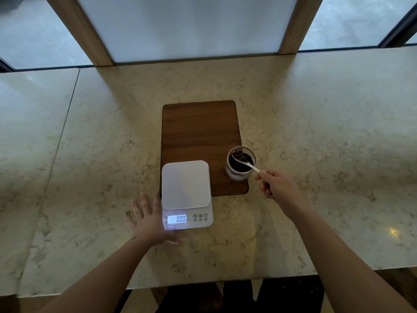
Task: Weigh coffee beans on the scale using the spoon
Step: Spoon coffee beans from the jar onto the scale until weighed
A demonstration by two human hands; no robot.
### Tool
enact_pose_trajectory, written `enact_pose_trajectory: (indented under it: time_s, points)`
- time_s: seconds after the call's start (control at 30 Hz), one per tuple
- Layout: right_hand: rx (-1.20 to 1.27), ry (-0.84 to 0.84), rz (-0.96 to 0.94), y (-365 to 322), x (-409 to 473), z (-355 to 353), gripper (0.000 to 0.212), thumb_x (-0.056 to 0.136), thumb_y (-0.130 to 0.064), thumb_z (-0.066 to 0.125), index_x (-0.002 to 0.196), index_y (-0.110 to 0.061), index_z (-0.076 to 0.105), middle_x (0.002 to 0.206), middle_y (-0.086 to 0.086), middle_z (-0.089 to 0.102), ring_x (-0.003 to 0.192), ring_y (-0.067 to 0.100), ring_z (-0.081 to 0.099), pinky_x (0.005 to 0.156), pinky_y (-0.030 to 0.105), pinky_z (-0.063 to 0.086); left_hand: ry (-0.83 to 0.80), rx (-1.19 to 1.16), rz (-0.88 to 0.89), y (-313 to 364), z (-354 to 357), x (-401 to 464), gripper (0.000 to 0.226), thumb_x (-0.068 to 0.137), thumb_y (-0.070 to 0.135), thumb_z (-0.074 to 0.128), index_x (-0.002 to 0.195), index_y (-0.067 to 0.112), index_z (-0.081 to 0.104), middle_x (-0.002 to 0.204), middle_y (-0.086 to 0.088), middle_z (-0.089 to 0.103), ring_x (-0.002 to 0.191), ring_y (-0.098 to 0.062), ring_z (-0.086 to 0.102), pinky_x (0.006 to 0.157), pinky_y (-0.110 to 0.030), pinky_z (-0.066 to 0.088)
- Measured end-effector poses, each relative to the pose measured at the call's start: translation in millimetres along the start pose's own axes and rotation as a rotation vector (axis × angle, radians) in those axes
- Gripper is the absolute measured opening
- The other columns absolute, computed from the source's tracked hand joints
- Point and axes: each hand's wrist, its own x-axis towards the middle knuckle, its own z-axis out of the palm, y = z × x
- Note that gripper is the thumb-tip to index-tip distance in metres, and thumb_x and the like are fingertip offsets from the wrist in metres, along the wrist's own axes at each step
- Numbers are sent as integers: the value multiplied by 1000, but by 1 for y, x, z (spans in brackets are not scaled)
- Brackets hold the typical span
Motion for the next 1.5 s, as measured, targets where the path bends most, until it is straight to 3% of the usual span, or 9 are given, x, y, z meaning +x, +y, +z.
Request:
enact_pose_trajectory:
  time_s: [0.5, 0.73, 1.23, 1.5]
  points:
    - [-63, -82, -80, -14, -14, 34, 35, 104, -19, 48, 78, -12, 70, 53, -2, 61, 43, 8, 45, 44, 18, 36, 4, -9, 12, -3, 1, 2, 165, 43, 77, 82, 142, 30, -40, 144, -11, -54, 132, -40, -47, 111, -71, -13]
    - [-193, -102, -71, -8, -19, 64, 36, 105, -22, 46, 81, -12, 71, 53, -5, 61, 44, 4, 49, 47, 18, 40, 36, -4, 35, -5, 4, 3, 163, 43, 78, 81, 143, 30, -39, 152, -14, -45, 137, -43, -41, 113, -70, -9]
    - [-262, -166, -46, 10, -12, 114, 37, 105, -20, 48, 80, -8, 72, 57, 1, 62, 44, 5, 48, 43, 15, 39, 29, -56, 55, -10, 9, 8, 164, 42, 77, 82, 144, 31, -38, 147, -11, -51, 131, -40, -48, 110, -71, -15]
    - [-327, -156, -73, 21, -10, 122, 35, 102, -23, 49, 78, -12, 72, 51, -5, 63, 49, 11, 49, 55, 31, 42, 37, -61, 51, -12, 11, 12, 165, 38, 81, 79, 126, 38, -53, 141, -8, -58, 126, -38, -54, 106, -71, -20]
